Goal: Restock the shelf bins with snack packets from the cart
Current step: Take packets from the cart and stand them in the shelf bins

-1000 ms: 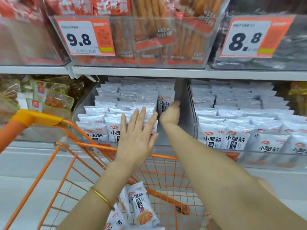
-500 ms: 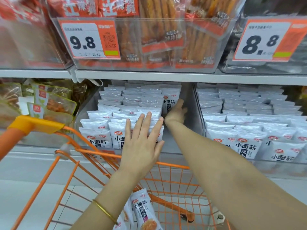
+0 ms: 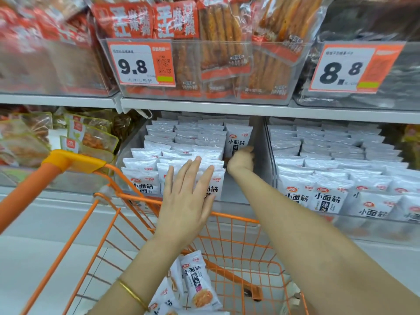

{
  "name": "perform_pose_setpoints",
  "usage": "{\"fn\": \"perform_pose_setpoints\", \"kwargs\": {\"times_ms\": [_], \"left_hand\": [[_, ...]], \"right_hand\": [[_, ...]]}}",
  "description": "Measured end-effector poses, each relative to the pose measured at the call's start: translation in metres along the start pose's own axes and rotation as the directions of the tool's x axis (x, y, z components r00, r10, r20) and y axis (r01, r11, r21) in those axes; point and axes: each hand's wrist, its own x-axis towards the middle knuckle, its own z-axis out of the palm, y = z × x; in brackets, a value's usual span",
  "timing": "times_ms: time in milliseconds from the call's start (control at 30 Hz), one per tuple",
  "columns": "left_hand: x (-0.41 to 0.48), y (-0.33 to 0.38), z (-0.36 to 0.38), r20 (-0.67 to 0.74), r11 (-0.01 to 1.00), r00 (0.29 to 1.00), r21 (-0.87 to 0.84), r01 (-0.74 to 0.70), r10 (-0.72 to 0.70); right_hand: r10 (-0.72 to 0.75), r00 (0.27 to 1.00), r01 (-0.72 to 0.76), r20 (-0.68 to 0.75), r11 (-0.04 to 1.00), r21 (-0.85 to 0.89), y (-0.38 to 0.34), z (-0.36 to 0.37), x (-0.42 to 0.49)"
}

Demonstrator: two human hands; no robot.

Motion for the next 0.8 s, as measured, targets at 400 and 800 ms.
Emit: {"fn": "perform_pose_setpoints", "kwargs": {"times_ms": [400,800], "left_hand": [[-0.075,-0.031,-0.016,0.151,0.997,0.988,-0.071,-0.016,0.027],[-0.089,-0.031,-0.002,0.232,0.985,0.970,-0.141,0.104,-0.069]], "right_hand": [[-0.630,0.573,0.777,0.524,0.621,-0.103,0.061,-0.061,-0.184],[0.125,0.655,0.453,0.745,0.724,-0.519,0.176,0.056,-0.169]]}}
